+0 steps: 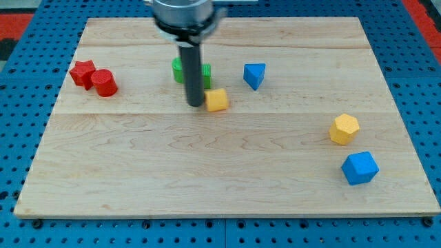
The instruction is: Move the yellow blocks to the top side of the blue cube
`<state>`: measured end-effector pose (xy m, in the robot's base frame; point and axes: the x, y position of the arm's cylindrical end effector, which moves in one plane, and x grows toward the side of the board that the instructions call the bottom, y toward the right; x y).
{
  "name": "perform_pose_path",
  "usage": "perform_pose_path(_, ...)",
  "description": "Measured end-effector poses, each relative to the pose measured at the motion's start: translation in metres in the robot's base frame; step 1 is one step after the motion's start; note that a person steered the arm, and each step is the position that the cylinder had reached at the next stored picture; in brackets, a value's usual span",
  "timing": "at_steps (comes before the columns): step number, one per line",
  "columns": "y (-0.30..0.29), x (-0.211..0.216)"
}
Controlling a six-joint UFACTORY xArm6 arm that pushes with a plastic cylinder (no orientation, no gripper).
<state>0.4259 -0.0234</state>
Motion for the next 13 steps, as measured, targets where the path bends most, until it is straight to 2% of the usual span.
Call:
perform_pose_path(1, 0.054, 0.0)
perform_pose_path(2, 0.067, -0.015)
perform_pose_path(4, 0.15, -0.015)
perform_pose_path(6, 0.173, -0.03)
perform_pose_path(7, 0.175, -0.056)
perform_pose_path(9, 0.214, -0.05)
perform_pose_path(10, 0.215, -0.037)
perform_pose_path(11, 0.232, -0.079)
perform_pose_path(12, 0.275, -0.073)
perform_pose_path(13, 0.271, -0.043)
